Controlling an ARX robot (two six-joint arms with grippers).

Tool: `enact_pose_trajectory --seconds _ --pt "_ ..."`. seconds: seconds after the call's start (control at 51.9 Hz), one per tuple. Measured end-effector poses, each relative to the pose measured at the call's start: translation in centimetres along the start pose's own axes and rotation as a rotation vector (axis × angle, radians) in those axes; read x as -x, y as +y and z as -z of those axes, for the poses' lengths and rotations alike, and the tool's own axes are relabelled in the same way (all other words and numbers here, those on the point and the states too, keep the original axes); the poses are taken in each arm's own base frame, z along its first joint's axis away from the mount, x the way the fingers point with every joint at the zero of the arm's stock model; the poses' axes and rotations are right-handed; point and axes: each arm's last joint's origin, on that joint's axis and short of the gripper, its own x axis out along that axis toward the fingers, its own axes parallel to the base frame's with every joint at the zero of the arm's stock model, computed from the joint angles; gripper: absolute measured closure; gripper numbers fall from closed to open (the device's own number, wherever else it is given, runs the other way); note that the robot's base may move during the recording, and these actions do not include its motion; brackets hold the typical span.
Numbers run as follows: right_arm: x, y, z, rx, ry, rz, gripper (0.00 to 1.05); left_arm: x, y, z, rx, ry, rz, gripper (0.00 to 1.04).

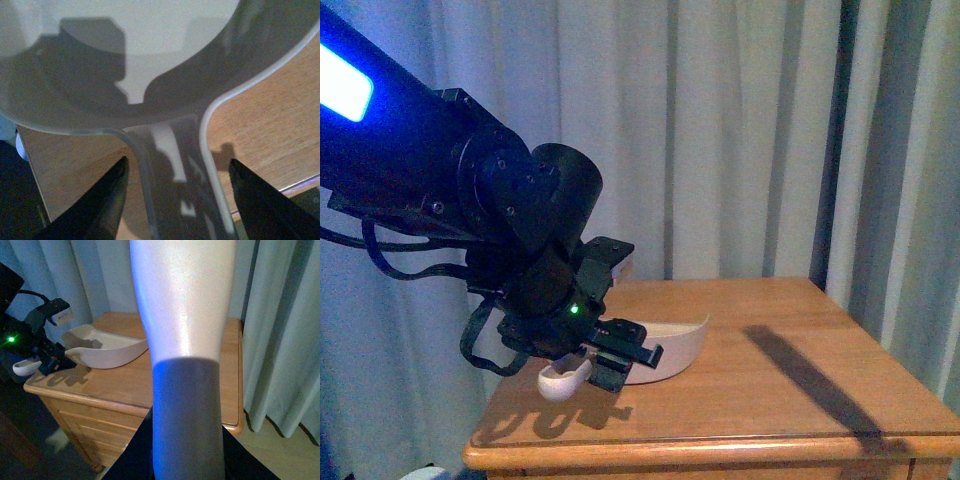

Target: Clean up trash

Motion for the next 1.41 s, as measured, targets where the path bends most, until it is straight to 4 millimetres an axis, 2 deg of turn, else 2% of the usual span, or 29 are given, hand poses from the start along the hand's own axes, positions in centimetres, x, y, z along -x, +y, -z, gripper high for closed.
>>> enact_pose_trajectory --seconds 0.077,0.212,0.539,0.616,0.713,0.886,1.002,1.079,1.348,1.406 --pt "0.0 0.0 0.0 0.000 0.000 0.000 0.87 0.0 -0.1 -0.1 0.002 -0.001 0.000 0.60" --pt "0.0 0.0 0.0 0.000 0.000 0.000 0.87 0.0 -0.1 -0.1 0.009 0.000 -0.005 0.75" --pt "0.0 0.0 0.0 0.000 0.000 0.000 0.87 -0.2 -0.3 0.3 0.010 -0.022 0.016 0.77" --pt "0.0 0.0 0.0 0.000 0.000 0.000 0.87 0.6 -0.3 0.6 0.014 -0.043 0.031 0.77" --pt "0.0 0.0 0.0 0.000 0.000 0.000 0.87 2.8 -0.1 0.9 0.009 -0.097 0.031 0.77" --pt "0.0 0.0 0.0 0.000 0.000 0.000 0.87 9.3 1.2 1.6 0.002 -0.243 0.003 0.77" --pt "0.0 0.0 0.0 0.000 0.000 0.000 0.87 12.2 2.0 2.4 -0.001 -0.299 -0.023 0.77" --pt "0.0 0.0 0.0 0.000 0.000 0.000 0.87 14.2 2.7 3.6 0.000 -0.327 -0.044 0.77" --pt "0.0 0.0 0.0 0.000 0.000 0.000 0.87 19.1 5.3 7.8 0.005 -0.392 -0.137 0.77" --pt "0.0 0.0 0.0 0.000 0.000 0.000 0.87 20.8 6.1 9.2 0.003 -0.431 -0.197 0.77"
